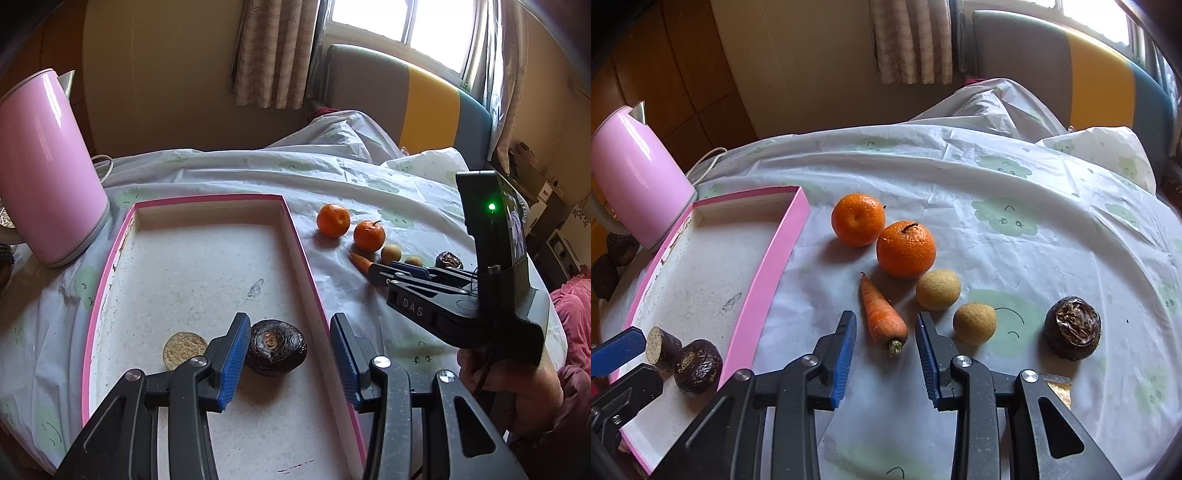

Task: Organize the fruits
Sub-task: 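Grasp a mandarin with the left gripper while the right gripper moves to the carrot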

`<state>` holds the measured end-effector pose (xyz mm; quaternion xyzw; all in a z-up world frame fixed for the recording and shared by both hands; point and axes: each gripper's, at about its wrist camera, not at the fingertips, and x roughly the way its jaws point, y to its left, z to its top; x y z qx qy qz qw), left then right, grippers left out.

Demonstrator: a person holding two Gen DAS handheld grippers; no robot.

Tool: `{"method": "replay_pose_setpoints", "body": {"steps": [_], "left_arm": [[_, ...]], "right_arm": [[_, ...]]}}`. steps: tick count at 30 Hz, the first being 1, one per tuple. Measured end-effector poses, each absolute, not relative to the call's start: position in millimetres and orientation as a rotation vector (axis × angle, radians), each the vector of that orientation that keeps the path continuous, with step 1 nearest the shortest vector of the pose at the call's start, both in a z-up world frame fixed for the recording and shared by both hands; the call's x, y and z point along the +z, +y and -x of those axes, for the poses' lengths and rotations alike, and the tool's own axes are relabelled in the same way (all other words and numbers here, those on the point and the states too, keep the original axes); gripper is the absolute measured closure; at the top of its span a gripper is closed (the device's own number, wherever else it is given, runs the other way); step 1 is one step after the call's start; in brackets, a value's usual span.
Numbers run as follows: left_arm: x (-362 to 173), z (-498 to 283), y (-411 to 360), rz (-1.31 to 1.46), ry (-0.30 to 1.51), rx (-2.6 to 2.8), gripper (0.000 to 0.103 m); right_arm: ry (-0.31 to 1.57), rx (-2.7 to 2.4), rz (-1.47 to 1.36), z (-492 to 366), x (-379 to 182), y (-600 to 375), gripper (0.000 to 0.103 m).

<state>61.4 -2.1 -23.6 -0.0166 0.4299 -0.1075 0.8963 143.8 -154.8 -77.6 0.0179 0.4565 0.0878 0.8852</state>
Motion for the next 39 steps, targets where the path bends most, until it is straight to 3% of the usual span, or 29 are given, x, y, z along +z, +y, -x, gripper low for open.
{"method": "replay_pose_setpoints", "body": {"steps": [16, 39], "left_arm": [[-19, -94, -16, 0.020, 0.926, -0.261, 0.058], [-35, -207, -77, -0.022, 0.969, -0.375, 0.059]], "right_arm": [[0.944, 0.227, -0.103, -141, -80, -169, 0.081], [0.953, 0.265, -0.095, -138, -86, -169, 0.081]]}}
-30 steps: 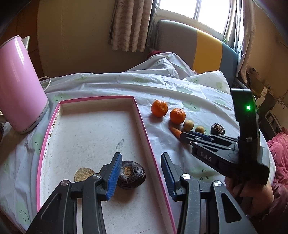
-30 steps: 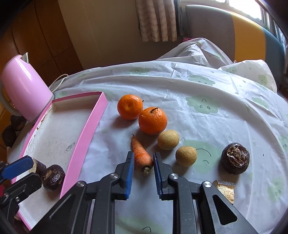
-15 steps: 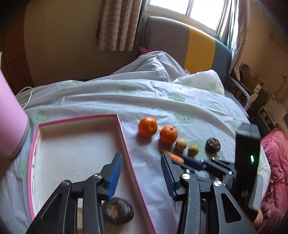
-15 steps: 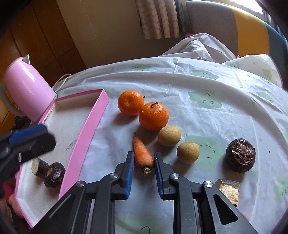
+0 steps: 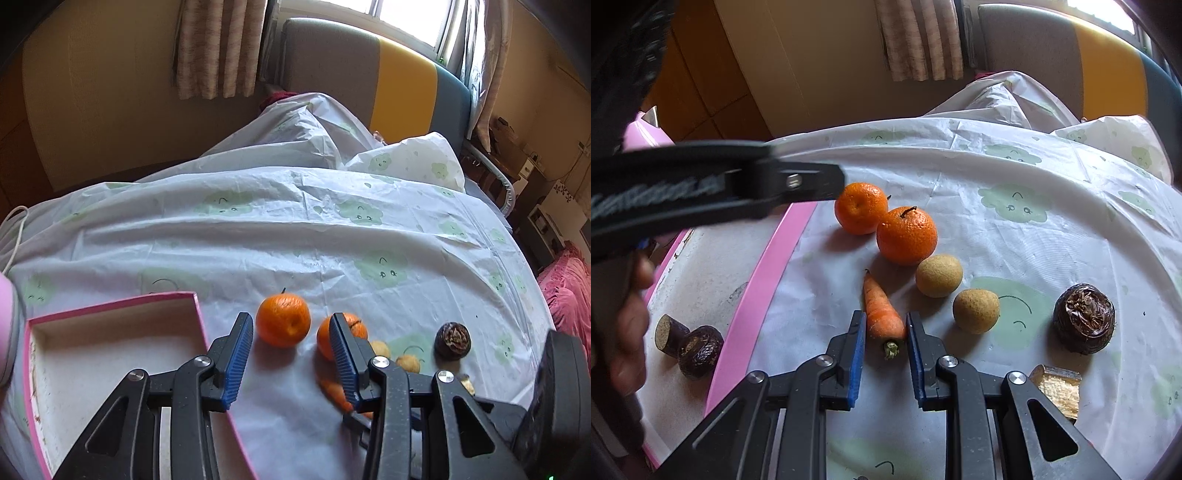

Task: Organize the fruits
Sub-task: 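Grasp a mandarin with the left gripper while the right gripper moves to the carrot, then place mandarin in tray with left gripper while right gripper grasps the carrot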

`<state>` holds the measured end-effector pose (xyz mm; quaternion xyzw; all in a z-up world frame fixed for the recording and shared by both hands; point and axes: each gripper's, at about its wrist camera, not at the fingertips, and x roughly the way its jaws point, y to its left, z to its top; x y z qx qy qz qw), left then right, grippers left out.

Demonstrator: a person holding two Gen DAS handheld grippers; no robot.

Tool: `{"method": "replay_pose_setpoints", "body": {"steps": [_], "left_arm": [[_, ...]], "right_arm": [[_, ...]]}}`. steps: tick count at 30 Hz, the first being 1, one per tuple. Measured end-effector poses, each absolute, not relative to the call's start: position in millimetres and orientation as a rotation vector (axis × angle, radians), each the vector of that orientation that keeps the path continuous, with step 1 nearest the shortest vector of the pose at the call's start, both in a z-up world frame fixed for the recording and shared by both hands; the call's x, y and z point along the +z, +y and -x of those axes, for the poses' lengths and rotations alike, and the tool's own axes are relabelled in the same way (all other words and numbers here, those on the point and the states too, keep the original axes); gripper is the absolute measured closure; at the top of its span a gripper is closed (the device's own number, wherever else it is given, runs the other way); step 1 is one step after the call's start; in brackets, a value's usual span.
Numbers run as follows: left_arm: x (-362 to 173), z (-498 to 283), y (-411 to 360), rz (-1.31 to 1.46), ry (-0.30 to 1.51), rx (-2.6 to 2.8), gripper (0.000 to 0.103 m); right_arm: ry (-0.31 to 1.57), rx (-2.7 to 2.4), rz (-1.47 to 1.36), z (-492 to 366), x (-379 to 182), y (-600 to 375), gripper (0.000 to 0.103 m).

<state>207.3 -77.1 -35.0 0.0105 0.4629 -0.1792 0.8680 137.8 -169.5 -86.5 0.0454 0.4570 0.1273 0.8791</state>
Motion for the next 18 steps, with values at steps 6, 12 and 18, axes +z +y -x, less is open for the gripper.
{"method": "replay_pose_setpoints", "body": {"steps": [6, 12, 18], "left_arm": [[-55, -230, -85, -0.026, 1.015, -0.360, 0.059], [-70, -238, -83, 0.005, 1.062, -0.362, 0.064], [-54, -226, -76, 0.020, 1.026, -0.354, 0.065]], "right_arm": [[0.951, 0.271, -0.103, -138, -87, -171, 0.081], [0.954, 0.278, -0.113, -138, -87, -172, 0.081], [0.960, 0.276, -0.104, -139, -87, -171, 0.081]]}}
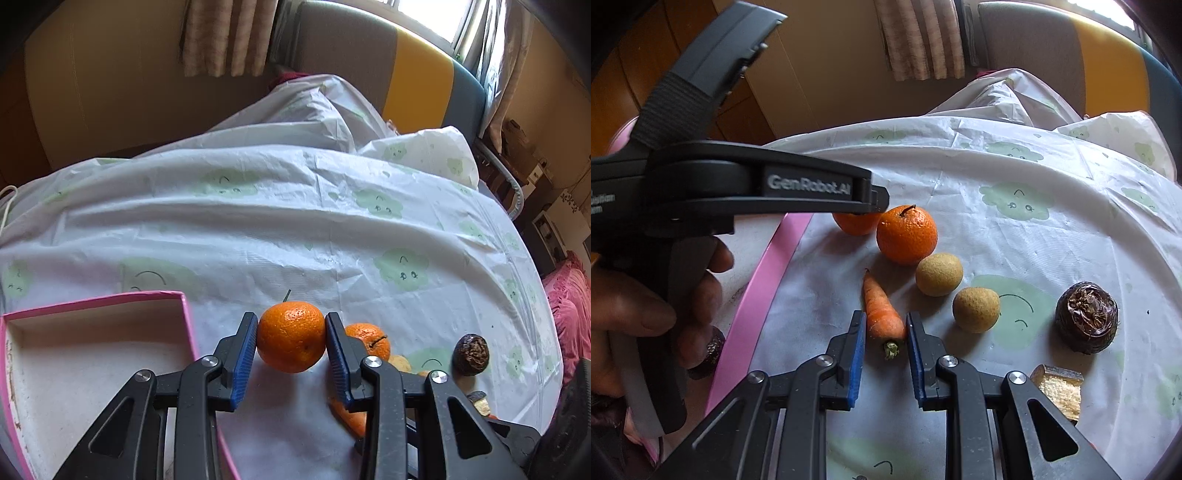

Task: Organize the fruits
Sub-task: 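Place mandarin in tray with left gripper while right gripper grasps the carrot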

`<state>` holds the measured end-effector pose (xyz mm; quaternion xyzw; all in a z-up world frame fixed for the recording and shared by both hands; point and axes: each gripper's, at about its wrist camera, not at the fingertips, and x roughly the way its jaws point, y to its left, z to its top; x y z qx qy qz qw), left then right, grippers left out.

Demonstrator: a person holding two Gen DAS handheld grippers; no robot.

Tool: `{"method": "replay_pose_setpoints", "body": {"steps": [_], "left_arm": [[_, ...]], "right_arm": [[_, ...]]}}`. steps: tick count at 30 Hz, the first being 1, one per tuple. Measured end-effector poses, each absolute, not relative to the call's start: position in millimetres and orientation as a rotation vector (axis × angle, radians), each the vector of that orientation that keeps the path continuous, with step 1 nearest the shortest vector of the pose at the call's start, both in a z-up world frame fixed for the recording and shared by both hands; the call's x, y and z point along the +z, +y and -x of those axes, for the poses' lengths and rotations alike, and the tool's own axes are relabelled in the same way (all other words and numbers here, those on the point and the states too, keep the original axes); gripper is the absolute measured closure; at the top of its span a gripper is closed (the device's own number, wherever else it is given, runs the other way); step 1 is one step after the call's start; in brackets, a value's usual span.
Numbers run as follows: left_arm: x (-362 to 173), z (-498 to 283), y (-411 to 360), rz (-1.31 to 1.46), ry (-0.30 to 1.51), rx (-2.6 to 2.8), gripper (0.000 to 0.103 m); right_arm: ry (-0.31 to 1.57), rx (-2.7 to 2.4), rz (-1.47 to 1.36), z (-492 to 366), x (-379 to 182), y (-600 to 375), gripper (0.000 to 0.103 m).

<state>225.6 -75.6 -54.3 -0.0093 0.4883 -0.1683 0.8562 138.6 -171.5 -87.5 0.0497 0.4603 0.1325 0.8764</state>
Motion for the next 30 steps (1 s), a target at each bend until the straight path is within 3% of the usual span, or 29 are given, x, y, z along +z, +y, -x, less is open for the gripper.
{"method": "replay_pose_setpoints", "body": {"steps": [16, 30], "left_arm": [[7, -133, 10, 0.060, 0.930, -0.202, 0.066], [-36, -103, 88, 0.140, 0.927, -0.086, 0.065]], "right_arm": [[1.030, 0.245, 0.018, -151, -88, -149, 0.081], [1.000, 0.199, 0.047, -113, -85, -138, 0.082]]}}
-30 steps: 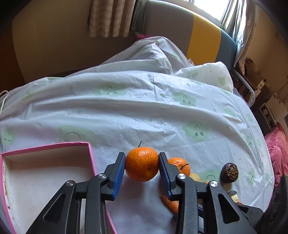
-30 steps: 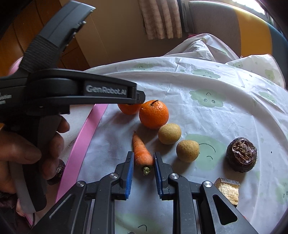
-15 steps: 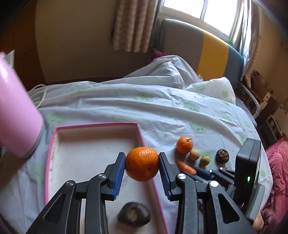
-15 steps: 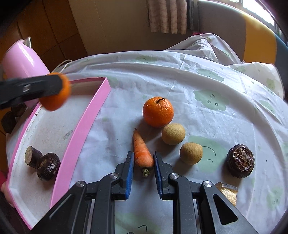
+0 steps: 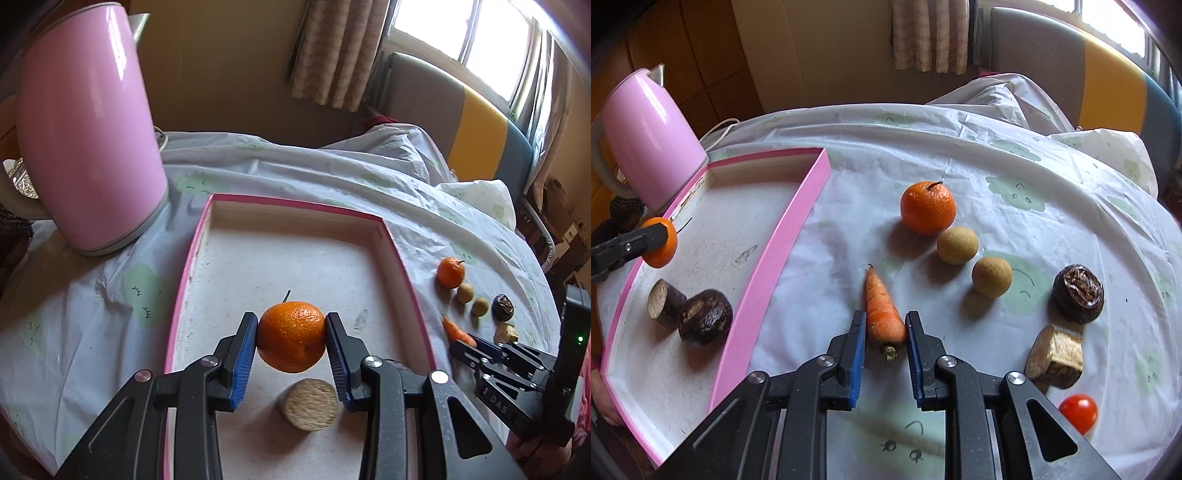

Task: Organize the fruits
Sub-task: 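Place mandarin in tray with left gripper while right gripper grasps the carrot, then carry the carrot into the tray and open the right gripper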

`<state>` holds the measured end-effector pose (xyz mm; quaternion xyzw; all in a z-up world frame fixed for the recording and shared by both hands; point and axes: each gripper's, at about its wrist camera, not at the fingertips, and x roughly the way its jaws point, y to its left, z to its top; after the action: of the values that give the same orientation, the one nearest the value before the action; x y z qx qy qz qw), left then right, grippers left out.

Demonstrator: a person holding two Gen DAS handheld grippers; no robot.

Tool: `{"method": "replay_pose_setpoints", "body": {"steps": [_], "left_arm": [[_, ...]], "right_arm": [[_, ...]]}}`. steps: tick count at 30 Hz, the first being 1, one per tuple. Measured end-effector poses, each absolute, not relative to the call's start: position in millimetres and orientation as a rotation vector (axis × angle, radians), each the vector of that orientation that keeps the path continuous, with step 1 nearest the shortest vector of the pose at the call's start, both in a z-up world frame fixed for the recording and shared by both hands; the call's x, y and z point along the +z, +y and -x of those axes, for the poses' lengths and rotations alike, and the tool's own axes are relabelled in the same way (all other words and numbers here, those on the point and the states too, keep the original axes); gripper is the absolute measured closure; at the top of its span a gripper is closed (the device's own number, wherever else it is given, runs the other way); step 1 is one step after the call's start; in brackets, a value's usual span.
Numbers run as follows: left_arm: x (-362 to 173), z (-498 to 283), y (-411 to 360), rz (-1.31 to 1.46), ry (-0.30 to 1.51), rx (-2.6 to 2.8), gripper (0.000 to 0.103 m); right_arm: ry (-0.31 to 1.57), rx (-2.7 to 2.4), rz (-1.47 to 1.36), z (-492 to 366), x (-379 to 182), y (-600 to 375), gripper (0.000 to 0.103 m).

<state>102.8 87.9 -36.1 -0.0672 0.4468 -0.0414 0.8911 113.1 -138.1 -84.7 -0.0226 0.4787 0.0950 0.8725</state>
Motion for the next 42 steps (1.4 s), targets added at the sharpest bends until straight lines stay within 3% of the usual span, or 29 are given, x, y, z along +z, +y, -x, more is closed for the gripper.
{"method": "replay_pose_setpoints", "body": {"steps": [24, 42], "left_arm": [[-23, -66, 58, 0.107, 0.883, -0.092, 0.062], [-17, -40, 48, 0.065, 0.844, -0.108, 0.062]], "right_arm": [[0.994, 0.169, 0.043, -105, -83, -138, 0.082], [0.882, 0.326, -0.052, -101, -28, -107, 0.082]]}}
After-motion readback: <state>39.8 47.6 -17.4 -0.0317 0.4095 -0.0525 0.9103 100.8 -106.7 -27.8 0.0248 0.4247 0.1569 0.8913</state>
